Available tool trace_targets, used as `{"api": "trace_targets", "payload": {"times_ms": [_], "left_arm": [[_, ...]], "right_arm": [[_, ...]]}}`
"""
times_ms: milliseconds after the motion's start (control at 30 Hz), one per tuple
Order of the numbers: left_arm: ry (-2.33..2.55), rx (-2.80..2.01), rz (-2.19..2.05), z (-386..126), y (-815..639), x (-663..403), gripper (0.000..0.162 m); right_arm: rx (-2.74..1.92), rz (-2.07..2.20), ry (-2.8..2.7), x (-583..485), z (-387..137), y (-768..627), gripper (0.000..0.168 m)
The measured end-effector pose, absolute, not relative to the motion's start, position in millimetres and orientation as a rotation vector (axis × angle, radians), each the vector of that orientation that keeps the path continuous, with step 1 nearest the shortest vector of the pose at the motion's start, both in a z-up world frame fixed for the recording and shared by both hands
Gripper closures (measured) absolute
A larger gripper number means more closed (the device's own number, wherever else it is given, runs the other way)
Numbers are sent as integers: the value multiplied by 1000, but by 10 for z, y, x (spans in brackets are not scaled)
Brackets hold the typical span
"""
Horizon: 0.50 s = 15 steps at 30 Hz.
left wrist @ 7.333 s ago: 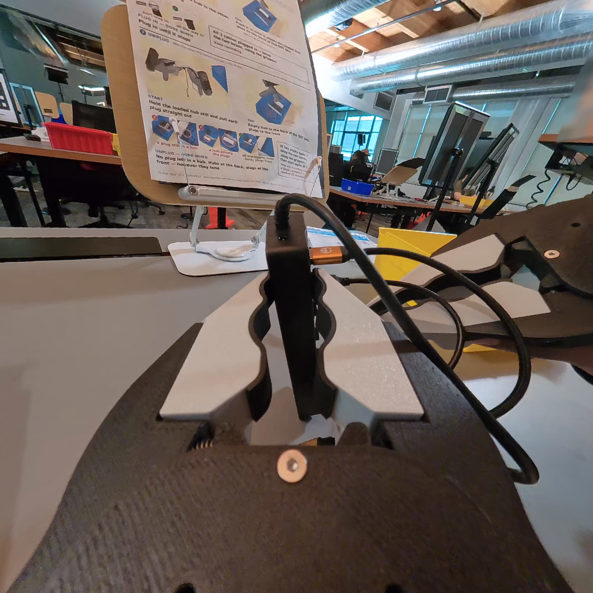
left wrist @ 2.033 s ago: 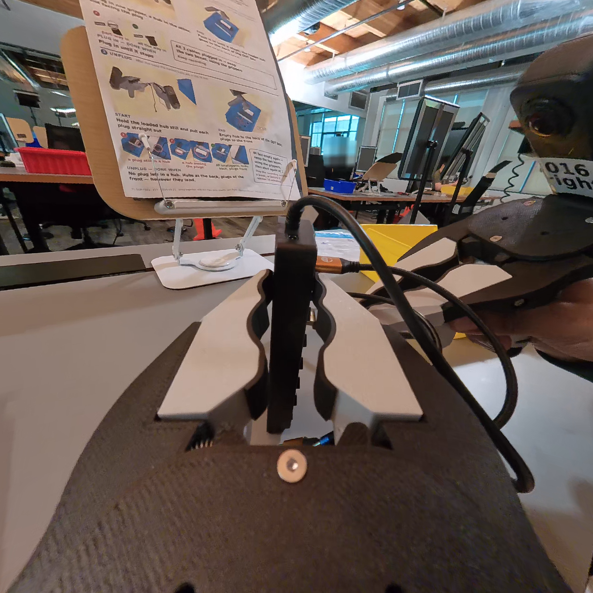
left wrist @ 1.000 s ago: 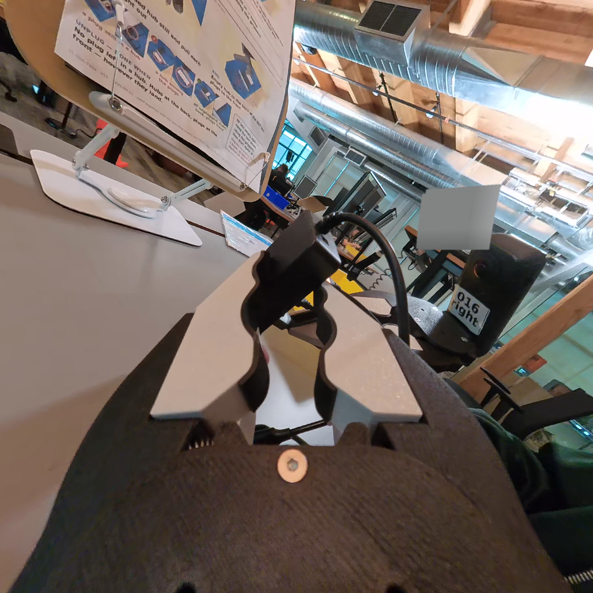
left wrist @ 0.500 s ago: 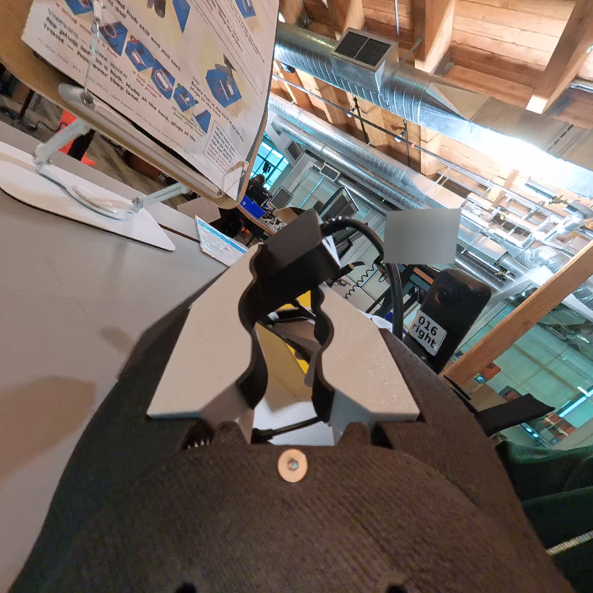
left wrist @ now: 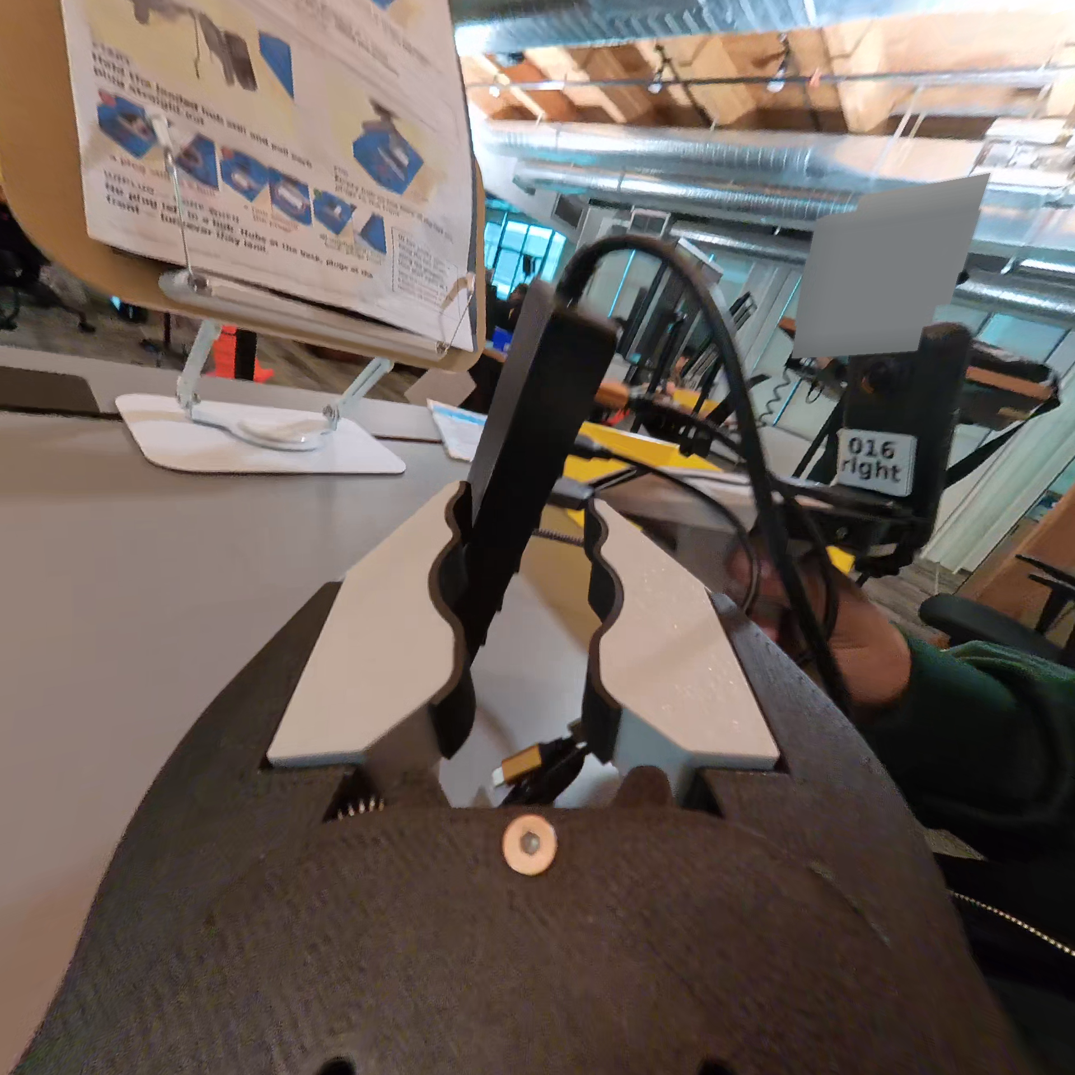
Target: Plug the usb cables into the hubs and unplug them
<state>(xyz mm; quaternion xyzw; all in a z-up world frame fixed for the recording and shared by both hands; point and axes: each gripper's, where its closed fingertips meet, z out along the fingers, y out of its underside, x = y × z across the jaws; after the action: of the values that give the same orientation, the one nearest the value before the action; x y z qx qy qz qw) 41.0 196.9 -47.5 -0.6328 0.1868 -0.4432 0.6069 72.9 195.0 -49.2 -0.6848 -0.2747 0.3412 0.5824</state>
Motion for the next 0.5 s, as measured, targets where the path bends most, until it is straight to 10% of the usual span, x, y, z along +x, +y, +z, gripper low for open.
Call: {"api": "trace_targets", "payload": {"times_ms": [500], "left_arm": [[562, -1548, -655, -734, 2096, 435, 136]], "right_arm": [[-1596, 974, -653, 517, -474, 1769, 161]]}}
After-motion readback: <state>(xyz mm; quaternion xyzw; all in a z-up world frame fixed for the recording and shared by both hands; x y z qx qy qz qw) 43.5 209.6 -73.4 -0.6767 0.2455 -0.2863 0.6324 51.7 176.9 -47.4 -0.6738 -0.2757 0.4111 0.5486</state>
